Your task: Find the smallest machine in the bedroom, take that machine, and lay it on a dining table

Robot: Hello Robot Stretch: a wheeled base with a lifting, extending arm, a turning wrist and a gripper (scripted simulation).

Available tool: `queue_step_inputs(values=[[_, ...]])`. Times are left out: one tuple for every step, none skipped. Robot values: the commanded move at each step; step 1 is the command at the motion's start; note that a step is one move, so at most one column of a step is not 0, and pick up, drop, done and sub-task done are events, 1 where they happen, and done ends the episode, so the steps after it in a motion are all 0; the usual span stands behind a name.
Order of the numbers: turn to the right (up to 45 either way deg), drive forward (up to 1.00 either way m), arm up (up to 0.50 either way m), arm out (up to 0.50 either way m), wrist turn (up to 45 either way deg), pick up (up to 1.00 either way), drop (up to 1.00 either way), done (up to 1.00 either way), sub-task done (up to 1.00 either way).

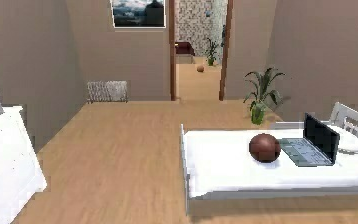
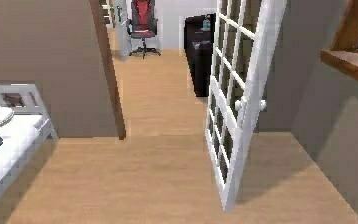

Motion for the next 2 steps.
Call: queue_step_inputs(values=[[33.0,0.0,0.0,0.0,0.0,0.0,0.0,0.0,0.0],[0.0,0.75,0.0,0.0,0.0,0.0,0.0,0.0,0.0]])
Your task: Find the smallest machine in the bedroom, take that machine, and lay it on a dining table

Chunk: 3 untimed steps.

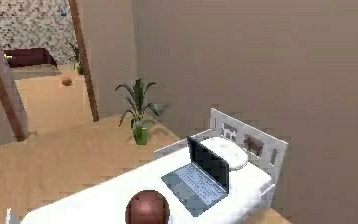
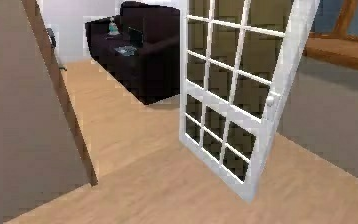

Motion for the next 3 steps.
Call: queue_step_inputs(values=[[-45.0,0.0,0.0,0.0,0.0,0.0,0.0,0.0,0.0],[-36.0,0.0,0.0,0.0,0.0,0.0,0.0,0.0,0.0],[0.0,0.0,0.46,0.0,0.0,0.0,0.0,0.0,0.0]])
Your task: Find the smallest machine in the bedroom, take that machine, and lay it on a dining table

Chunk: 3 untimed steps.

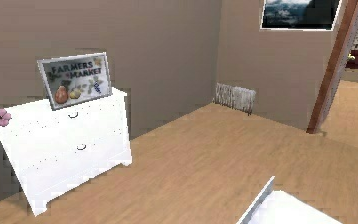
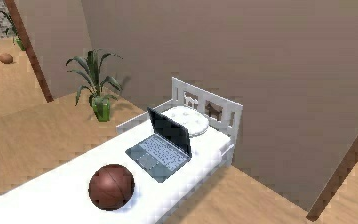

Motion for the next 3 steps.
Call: queue_step_inputs(values=[[0.0,0.0,0.0,0.5,0.0,0.0,0.0,0.0,0.0],[0.0,0.0,0.0,0.0,45.0,0.0,0.0,0.0,0.0],[0.0,0.0,0.0,0.0,45.0,0.0,0.0,0.0,0.0]])
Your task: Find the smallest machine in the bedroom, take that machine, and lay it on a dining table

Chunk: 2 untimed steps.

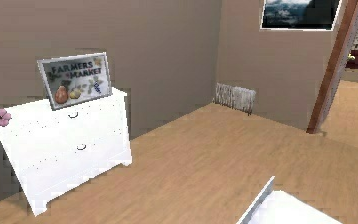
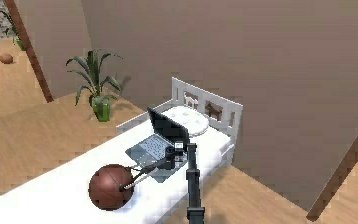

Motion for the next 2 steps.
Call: queue_step_inputs(values=[[0.0,0.0,0.0,0.0,45.0,0.0,0.0,0.0,0.0],[0.0,0.0,0.0,0.0,21.0,0.0,0.0,0.0,0.0]])
